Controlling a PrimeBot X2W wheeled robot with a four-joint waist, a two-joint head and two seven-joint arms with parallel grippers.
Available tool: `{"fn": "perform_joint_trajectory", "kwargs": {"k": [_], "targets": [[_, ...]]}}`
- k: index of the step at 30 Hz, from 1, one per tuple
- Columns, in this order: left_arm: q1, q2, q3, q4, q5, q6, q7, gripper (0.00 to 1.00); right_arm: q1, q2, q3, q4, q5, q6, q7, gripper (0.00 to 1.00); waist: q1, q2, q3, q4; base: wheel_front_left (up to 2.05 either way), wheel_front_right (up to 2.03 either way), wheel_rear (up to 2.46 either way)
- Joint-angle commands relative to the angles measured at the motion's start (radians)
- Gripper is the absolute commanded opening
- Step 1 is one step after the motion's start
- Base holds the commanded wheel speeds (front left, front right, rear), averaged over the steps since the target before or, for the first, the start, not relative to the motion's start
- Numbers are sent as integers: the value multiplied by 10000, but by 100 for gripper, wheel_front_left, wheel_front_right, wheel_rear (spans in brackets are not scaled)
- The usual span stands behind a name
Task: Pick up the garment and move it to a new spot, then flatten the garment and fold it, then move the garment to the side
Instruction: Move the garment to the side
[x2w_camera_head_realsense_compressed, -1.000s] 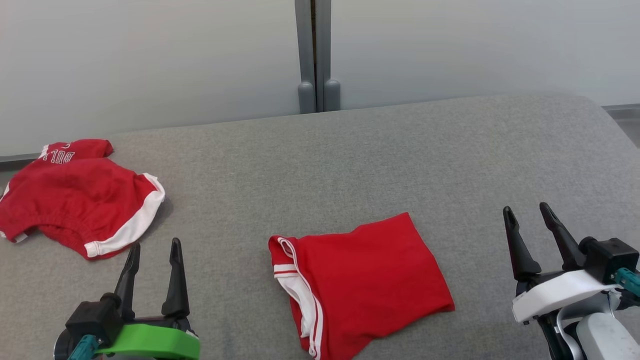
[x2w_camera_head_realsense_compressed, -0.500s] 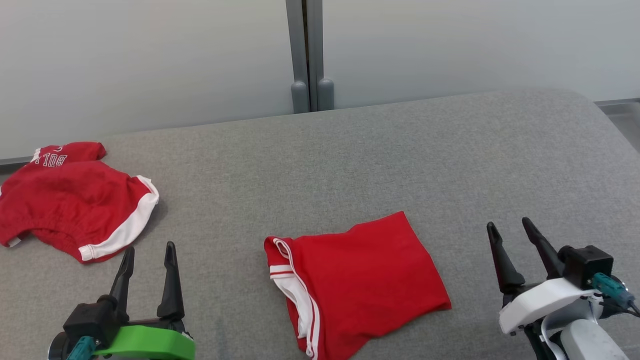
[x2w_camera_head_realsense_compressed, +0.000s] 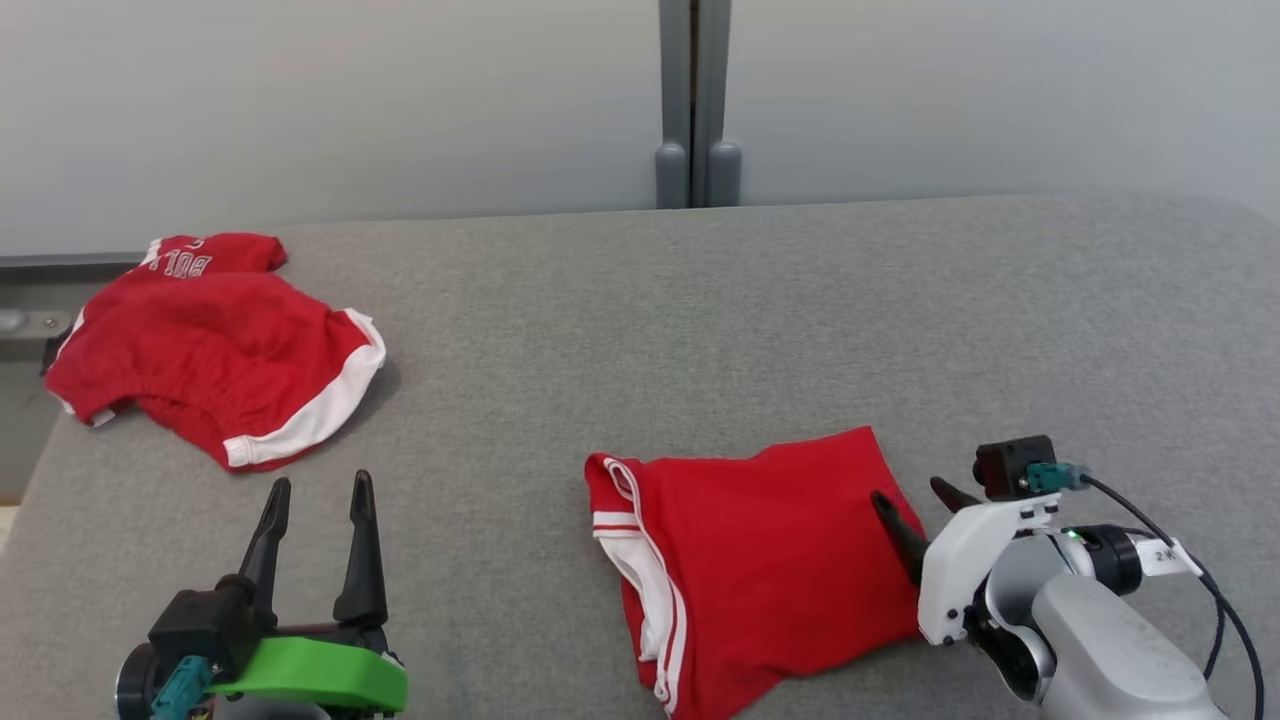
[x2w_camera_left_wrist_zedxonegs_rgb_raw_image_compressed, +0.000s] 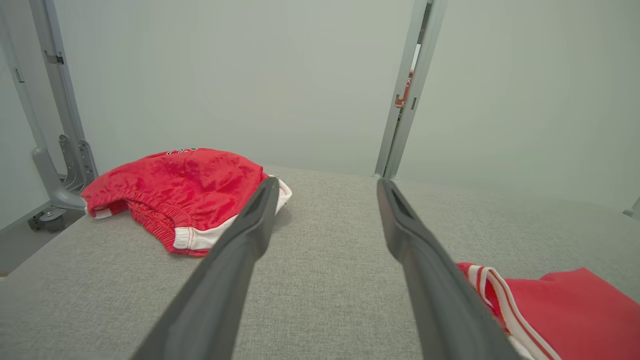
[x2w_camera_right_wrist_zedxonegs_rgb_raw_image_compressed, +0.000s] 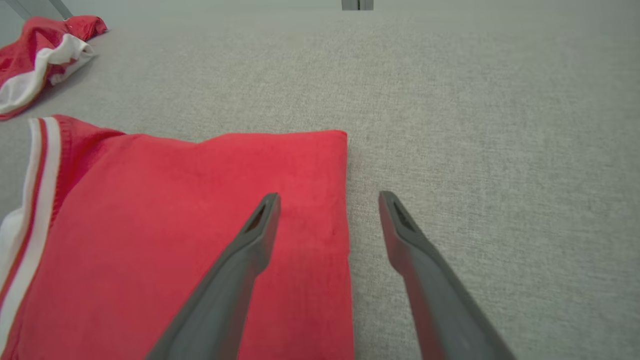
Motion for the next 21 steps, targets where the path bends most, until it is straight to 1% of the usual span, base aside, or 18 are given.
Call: {"fn": "perform_joint_trajectory", "kwargs": {"k": [1,5,9,12,14,15,16,17,21], "targets": [[-172,18,-28,7,-60,-30,3,100,-233,88,51,342,157,-9,322,100,-1,0,97,463,0,0,0],[-259,21,-125,77,-122,-30,3,100,-709,194,131,1437,542,-11,1228,100,-1,0,141,785,0,0,0],[-235,20,-159,144,-188,-31,3,100,-1009,309,80,2483,729,-12,1970,100,-1,0,164,912,0,0,0],[-236,18,-152,174,-212,-31,1,100,-1113,376,75,3064,777,-12,2323,100,-1,0,199,935,0,0,0],[-257,17,-138,191,-218,-31,3,100,-1196,484,173,3220,867,-16,2426,100,-1,0,229,925,0,0,0],[-268,18,-124,199,-222,-31,1,100,-1212,545,232,3183,989,-14,2444,73,-1,0,238,908,0,0,0],[-271,18,-115,204,-227,-31,3,100,-1222,563,297,3129,1079,-12,2416,38,-1,0,245,890,0,0,0],[-271,18,-104,208,-228,-31,3,100,-1267,584,396,3035,1174,-12,2352,0,-1,0,248,854,0,0,0],[-273,28,-121,217,-195,-31,3,100,-1667,426,631,2605,1478,-9,1947,0,-1,0,209,624,0,0,0]]}}
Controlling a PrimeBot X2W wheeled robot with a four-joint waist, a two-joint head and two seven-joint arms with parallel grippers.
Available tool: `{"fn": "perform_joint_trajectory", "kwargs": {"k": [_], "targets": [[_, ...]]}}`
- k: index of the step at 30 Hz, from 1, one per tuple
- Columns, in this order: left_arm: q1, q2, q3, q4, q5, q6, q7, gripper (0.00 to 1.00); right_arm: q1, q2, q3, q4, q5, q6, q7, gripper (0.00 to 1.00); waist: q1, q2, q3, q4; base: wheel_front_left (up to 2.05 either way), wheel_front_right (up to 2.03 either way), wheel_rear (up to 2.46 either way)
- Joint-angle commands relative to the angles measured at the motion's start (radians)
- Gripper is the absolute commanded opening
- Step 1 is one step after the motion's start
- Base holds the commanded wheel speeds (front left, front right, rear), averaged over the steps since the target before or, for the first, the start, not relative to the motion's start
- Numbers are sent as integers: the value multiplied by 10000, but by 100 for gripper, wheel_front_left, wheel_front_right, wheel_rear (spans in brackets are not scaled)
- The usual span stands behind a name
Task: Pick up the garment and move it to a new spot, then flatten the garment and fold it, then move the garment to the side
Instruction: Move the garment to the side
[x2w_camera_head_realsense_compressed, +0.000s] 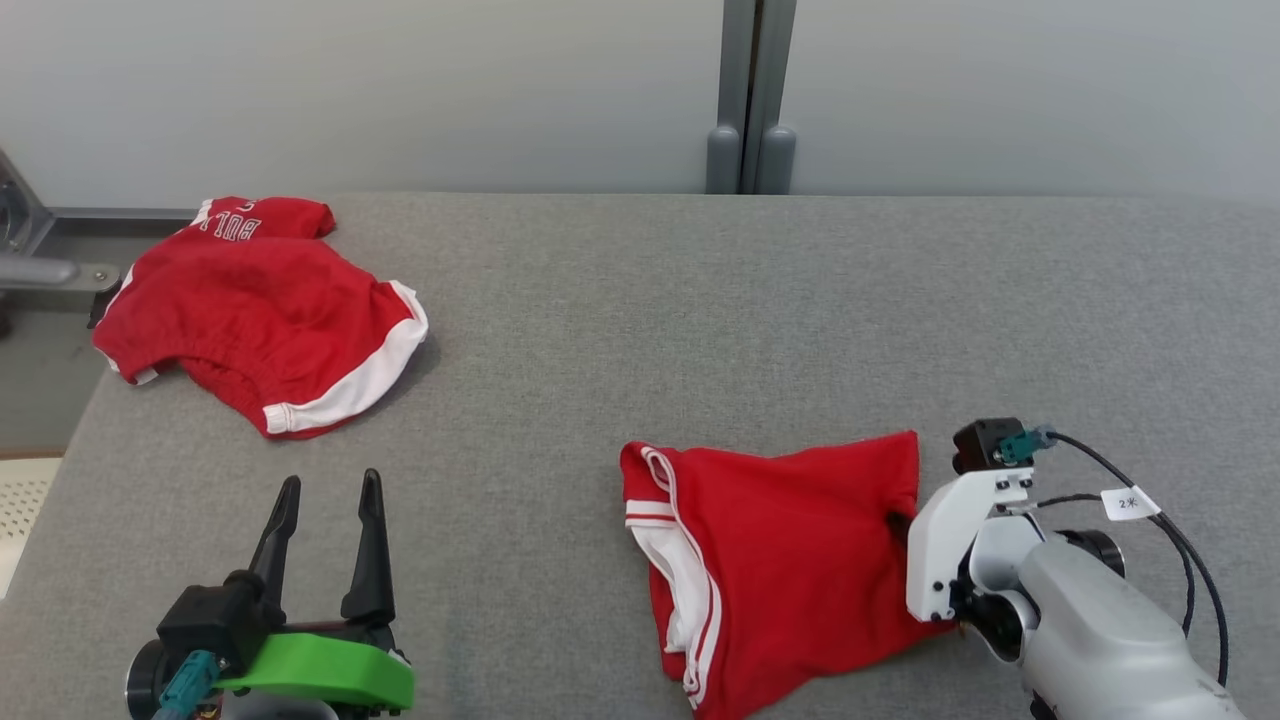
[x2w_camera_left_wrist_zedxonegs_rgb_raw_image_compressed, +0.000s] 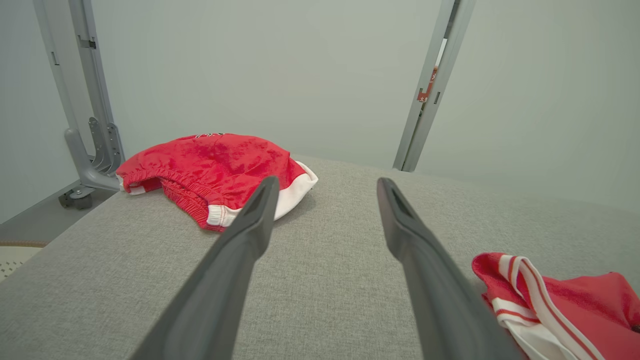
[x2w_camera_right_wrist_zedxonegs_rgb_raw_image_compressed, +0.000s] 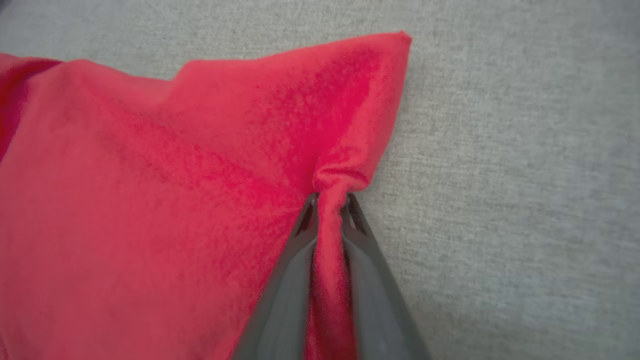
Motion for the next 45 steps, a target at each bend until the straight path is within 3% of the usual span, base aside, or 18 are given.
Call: {"fn": "perform_joint_trajectory", "kwargs": {"k": [1,15,23,29,37,45], "targets": [[-132,31,13,15,-57,-31,3,100,-274,-132,65,-105,56,-7,-199,0,0,0,-35,-174,0,0,0],[-631,161,-716,19,-28,-31,3,100,-1654,-898,376,-270,504,-12,-1404,0,0,0,78,-1993,0,0,0],[-1093,174,-1120,94,-114,-31,3,100,-1907,-1084,487,-224,858,-11,-1798,0,0,0,469,-3456,0,0,0],[-1436,184,-1291,123,-105,-31,3,100,-2092,-1106,656,-386,1113,-11,-2050,0,0,0,908,-4163,0,0,0],[-1937,372,-1259,16,67,-31,3,100,-2772,-1207,903,-719,1149,-11,-2834,0,0,0,1905,-4206,0,0,0],[-2897,900,-1460,-82,355,-31,31,100,-4667,-1671,1091,-332,1252,-12,-3444,0,0,0,3898,-3495,0,0,0]]}}
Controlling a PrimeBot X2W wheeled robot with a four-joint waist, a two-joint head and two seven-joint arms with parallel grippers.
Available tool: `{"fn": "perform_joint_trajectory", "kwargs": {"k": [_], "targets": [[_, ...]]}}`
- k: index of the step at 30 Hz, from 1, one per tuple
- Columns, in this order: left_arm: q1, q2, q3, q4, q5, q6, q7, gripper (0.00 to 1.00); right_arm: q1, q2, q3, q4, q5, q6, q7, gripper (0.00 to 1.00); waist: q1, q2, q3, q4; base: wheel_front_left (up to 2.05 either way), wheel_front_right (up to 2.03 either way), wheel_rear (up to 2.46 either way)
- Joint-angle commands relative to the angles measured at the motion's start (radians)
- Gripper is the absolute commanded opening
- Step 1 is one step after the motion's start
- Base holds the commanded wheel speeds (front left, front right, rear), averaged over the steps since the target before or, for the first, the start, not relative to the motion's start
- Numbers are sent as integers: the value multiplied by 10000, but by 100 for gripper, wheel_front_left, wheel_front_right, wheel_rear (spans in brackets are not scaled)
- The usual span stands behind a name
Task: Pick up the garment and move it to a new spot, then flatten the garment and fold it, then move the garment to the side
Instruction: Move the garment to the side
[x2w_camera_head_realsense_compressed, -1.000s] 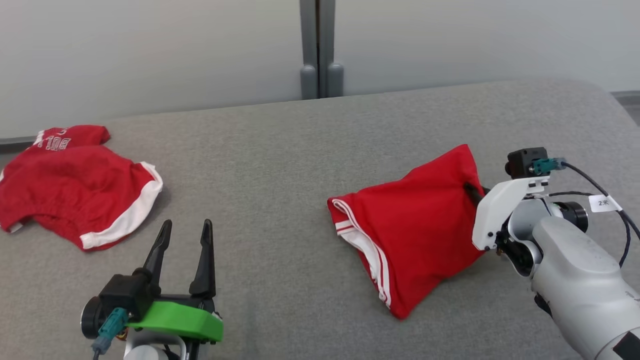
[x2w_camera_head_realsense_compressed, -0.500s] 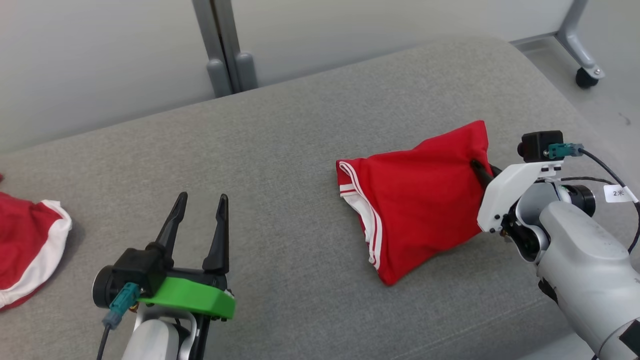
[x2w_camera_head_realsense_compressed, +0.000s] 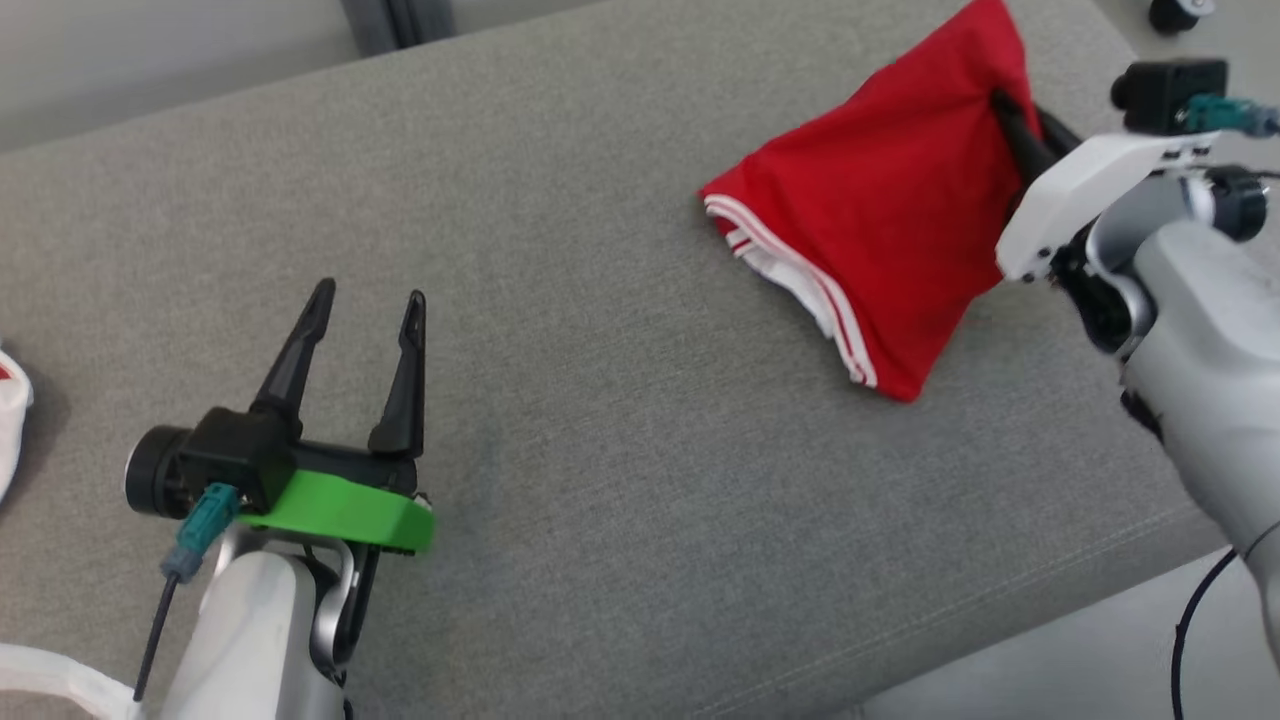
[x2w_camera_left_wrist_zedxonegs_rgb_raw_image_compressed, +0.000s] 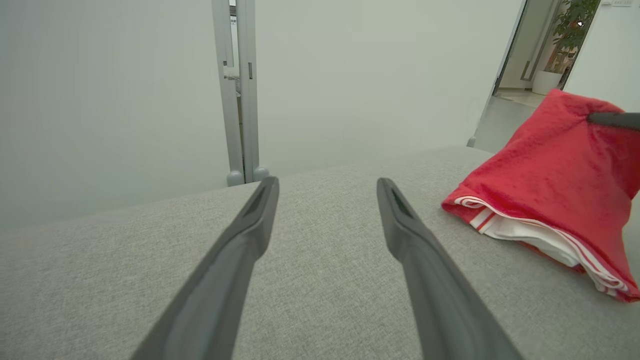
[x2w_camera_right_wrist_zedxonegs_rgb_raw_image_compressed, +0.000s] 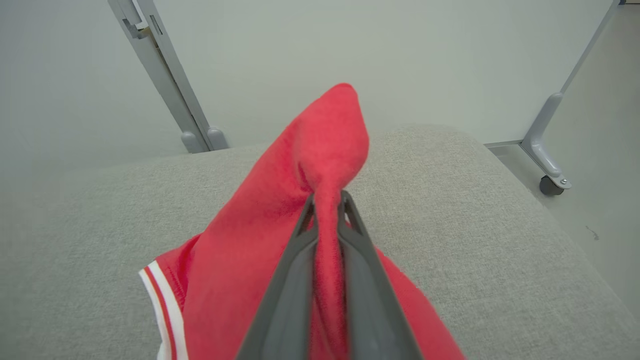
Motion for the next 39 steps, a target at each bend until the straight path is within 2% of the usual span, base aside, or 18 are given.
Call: {"fn": "perform_joint_trajectory", "kwargs": {"k": [1,10,17,18,19,20,28,36,39], "targets": [[-291,136,-5,-41,113,-31,39,100,-362,-140,-46,172,117,-18,-56,0,-1,0,1476,612,0,0,0],[-1006,299,-67,-324,248,37,87,100,-2084,-1433,-454,1620,570,-18,-351,0,-1,0,2851,1104,0,0,0],[-1219,299,-123,-345,256,75,52,100,-2718,-1806,-501,2859,555,-16,-403,0,-1,0,3183,1217,0,0,0],[-1233,292,-126,-331,251,85,48,100,-2735,-1774,-488,2946,541,-16,-408,33,-1,0,3185,1222,0,0,0],[-1241,291,-122,-296,240,98,42,100,-2734,-1719,-454,3050,500,-16,-462,86,-1,0,3174,1221,0,0,0],[-1234,289,-121,-263,230,111,38,100,-2743,-1694,-443,3115,463,-16,-536,100,-1,0,3149,1216,0,0,0],[-933,218,-17,33,42,135,-14,100,-2584,-1477,-204,3476,-275,-18,-1147,100,-1,0,2144,1174,0,0,0],[-104,-12,387,55,-262,151,-14,100,-2404,-1126,86,3450,-1254,-18,-1337,100,-1,0,115,1380,0,0,0],[401,-109,694,-10,-398,173,-15,100,-2005,-994,81,2796,-1458,-18,-1323,100,-1,0,-735,1522,0,0,0]]}}
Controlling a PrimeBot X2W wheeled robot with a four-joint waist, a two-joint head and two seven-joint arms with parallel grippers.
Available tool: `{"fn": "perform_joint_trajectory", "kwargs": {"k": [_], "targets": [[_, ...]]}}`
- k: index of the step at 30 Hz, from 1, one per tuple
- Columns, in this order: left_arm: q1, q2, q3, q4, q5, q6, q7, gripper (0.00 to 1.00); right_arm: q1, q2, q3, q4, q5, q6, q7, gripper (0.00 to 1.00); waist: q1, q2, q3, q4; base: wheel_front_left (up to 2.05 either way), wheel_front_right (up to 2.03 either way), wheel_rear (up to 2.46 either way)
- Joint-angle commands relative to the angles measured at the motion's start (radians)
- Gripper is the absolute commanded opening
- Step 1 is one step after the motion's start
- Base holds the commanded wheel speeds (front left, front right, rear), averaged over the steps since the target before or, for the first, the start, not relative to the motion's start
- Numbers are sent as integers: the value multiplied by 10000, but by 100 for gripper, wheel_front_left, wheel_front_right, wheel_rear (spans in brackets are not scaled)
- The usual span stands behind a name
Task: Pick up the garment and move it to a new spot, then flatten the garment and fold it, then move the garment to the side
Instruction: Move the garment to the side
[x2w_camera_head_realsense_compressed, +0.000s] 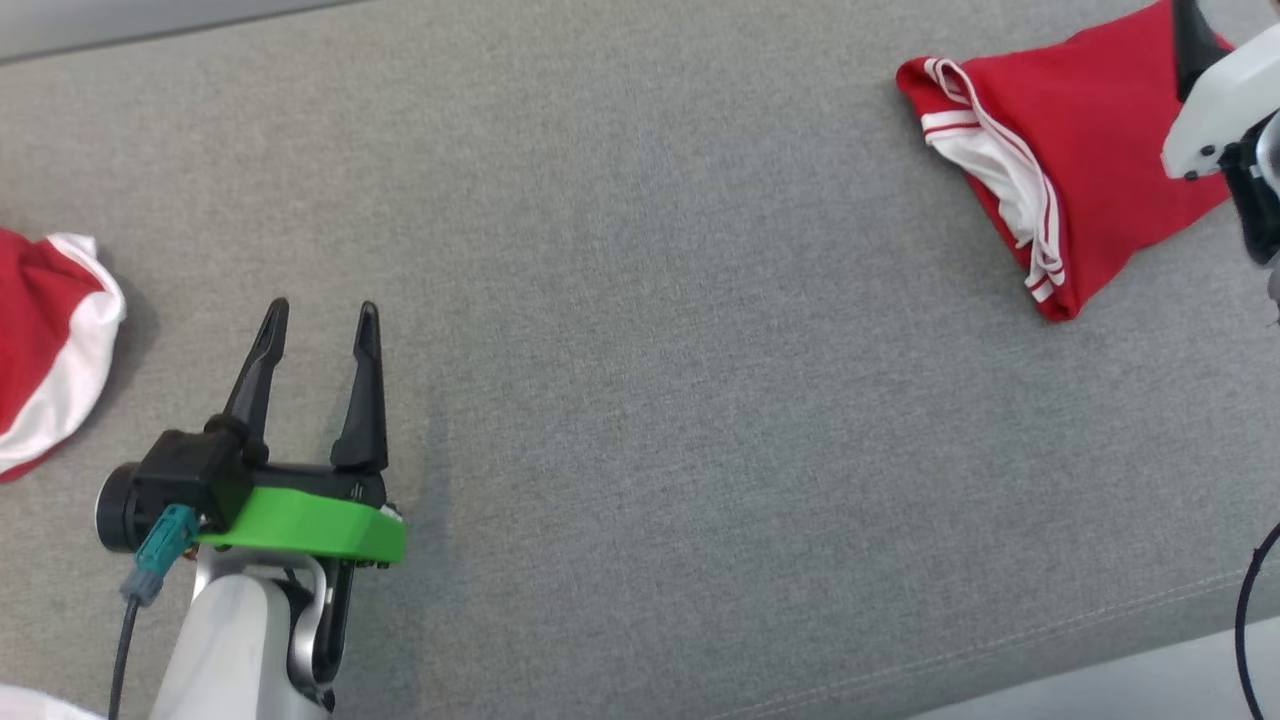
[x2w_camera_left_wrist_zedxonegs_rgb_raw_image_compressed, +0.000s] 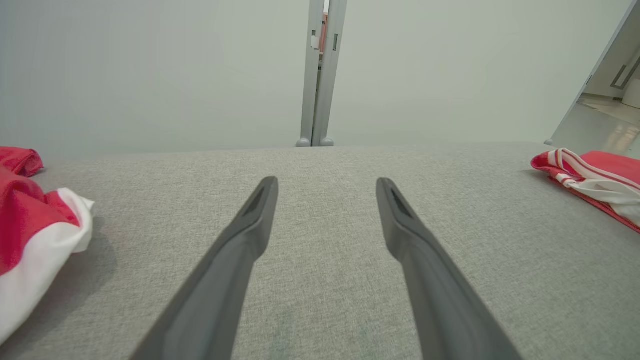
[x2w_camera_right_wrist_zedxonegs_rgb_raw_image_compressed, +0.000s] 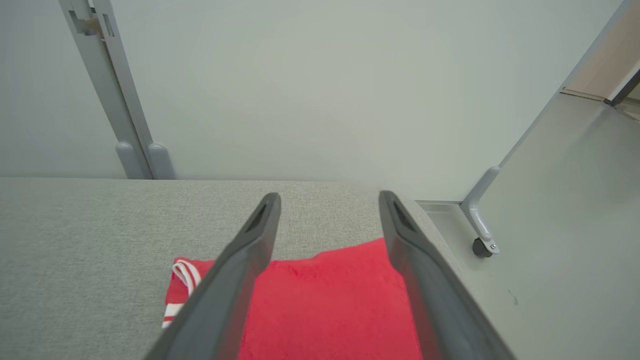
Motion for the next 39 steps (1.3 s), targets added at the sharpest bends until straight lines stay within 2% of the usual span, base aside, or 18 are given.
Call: {"fn": "perform_joint_trajectory", "kwargs": {"k": [1,11,19,27,31,39], "targets": [[345,-35,128,-31,-128,39,-38,100,463,8,-40,-295,-48,-18,-31,100,0,0,-1640,252,0,0,0],[1830,-201,1063,-218,-256,169,-33,100,3471,262,-789,-3435,-260,-18,-32,100,0,0,-3322,600,0,0,0],[2431,-344,1331,-351,-181,150,-34,100,6509,537,-2748,-5731,-1124,-18,-33,100,0,0,-3677,842,0,0,0],[2942,-493,1590,-489,-117,86,-34,100,9410,1617,-4814,-8074,-2622,-17,-33,100,0,0,-3842,932,0,0,0],[3095,-570,1579,-425,-97,25,-34,100,10278,2171,-5298,-8857,-3158,-17,-34,100,0,0,-3870,946,0,0,0],[3225,-649,1489,-331,-84,-61,-35,100,10843,2573,-5640,-9383,-3604,-17,-34,100,0,0,-3903,927,0,0,0]]}}
